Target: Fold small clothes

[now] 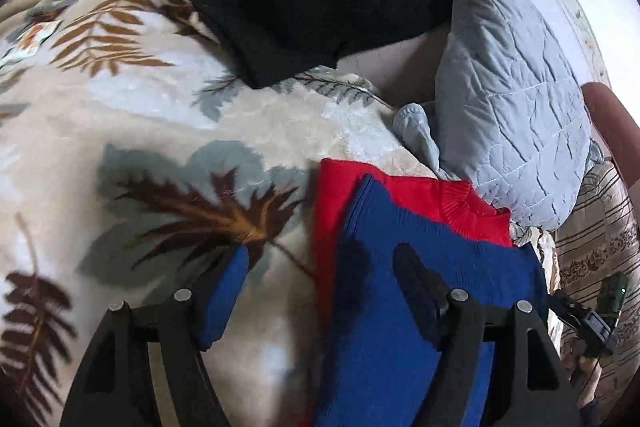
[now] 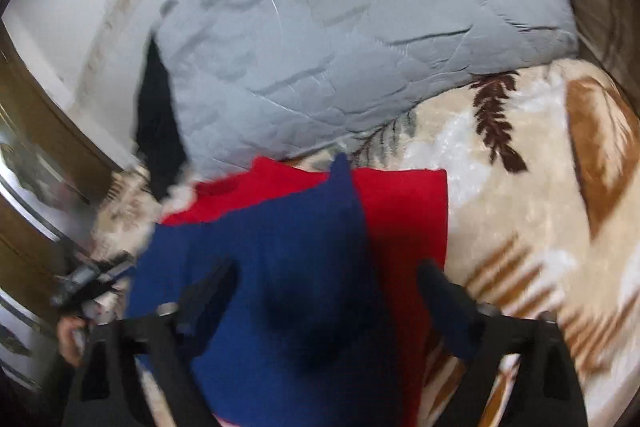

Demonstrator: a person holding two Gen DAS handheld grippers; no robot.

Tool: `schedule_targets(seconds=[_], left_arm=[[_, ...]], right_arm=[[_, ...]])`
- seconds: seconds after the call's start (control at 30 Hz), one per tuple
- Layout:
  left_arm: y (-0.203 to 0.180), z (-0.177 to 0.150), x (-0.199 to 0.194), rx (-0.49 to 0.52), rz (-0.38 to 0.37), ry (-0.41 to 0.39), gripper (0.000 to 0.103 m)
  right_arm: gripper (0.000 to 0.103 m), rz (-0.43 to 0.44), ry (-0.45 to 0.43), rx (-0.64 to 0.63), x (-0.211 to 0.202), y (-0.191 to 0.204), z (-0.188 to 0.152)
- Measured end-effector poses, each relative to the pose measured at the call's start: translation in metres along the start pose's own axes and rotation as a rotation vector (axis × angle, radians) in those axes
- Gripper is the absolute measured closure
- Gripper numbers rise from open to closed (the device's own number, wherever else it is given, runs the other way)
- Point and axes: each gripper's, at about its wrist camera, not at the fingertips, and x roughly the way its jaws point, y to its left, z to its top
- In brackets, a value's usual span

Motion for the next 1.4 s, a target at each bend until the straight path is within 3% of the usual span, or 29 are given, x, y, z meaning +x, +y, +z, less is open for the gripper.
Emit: schedule_targets(seconds=[0.07, 0.2, 0.3, 0.33, 0.4, 0.47, 0.6, 0.67, 0.87, 0.93, 1.0, 1.07, 1.13, 1.2, 1.23, 1.27, 1.3, 1.4], left_arm=[[-0.005, 0.003, 0.005, 0.017, 0.006, 0.003, 0.028], [-0.016, 0.006, 0.008, 0.056, 0.005, 0.005, 0.048], [-0.022, 0.007, 0.011, 0.08, 0.017, 0.012, 0.052], [-0.024, 0.008, 0.012, 0.087, 0.02, 0.017, 0.054], [-0.029, 0.008, 0.015, 0.105, 0.03, 0.033, 0.074], [-0.032, 0.007, 0.021, 0.127, 0.056, 0.057, 0.093], [-0.039, 0.007, 0.023, 0.154, 0.082, 0.061, 0.098], [-0.045, 0.009, 0.011, 0.185, 0.074, 0.016, 0.098], [-0.065, 0.025, -0.026, 0.263, 0.047, -0.153, 0.098], [-0.062, 0.031, -0.014, 0.242, 0.053, -0.15, 0.098], [-0.052, 0.032, 0.016, 0.195, 0.052, -0.077, 0.097], [-0.038, 0.03, 0.046, 0.138, 0.093, 0.029, 0.095], [-0.026, 0.027, 0.047, 0.09, 0.071, 0.046, 0.092], [-0.021, 0.029, 0.028, 0.073, 0.09, 0.015, 0.064], [-0.019, 0.031, 0.016, 0.063, 0.103, -0.012, 0.059], [-0.017, 0.031, 0.001, 0.048, 0.102, -0.05, 0.053], [-0.013, 0.028, -0.02, 0.025, 0.086, -0.095, 0.049], [-0.007, 0.006, -0.062, -0.011, 0.05, -0.138, 0.045]], right_arm=[[0.023, -0.026, 0.025, -0.005, 0.012, -0.003, 0.0], [0.023, -0.028, 0.028, -0.02, 0.018, -0.005, -0.002], [0.024, -0.029, 0.034, -0.023, 0.021, -0.006, 0.0], [0.028, -0.033, 0.036, -0.027, 0.023, -0.005, 0.002], [0.035, -0.037, 0.037, -0.028, 0.024, -0.005, 0.004], [0.06, -0.06, 0.039, -0.043, 0.026, -0.001, 0.006], [0.072, -0.092, 0.104, -0.068, 0.041, 0.002, 0.009], [0.093, -0.102, 0.098, -0.098, 0.035, 0.008, 0.01], [0.094, -0.097, -0.112, -0.103, -0.024, 0.02, 0.027], [0.094, -0.095, -0.14, -0.078, -0.029, 0.015, 0.033], [0.094, -0.106, -0.113, -0.031, -0.012, 0.003, 0.032], [0.09, -0.124, -0.065, 0.005, 0.01, -0.012, 0.024], [0.084, -0.135, 0.02, 0.078, 0.032, -0.03, 0.015], [0.074, -0.102, -0.016, 0.123, 0.021, -0.035, 0.009], [0.047, -0.105, -0.039, 0.126, 0.011, -0.033, 0.008], [0.013, -0.097, -0.07, 0.134, -0.001, -0.032, 0.007], [0.006, -0.065, -0.122, 0.157, -0.02, -0.031, 0.003], [0.005, 0.067, -0.188, 0.249, -0.062, -0.03, -0.018]])
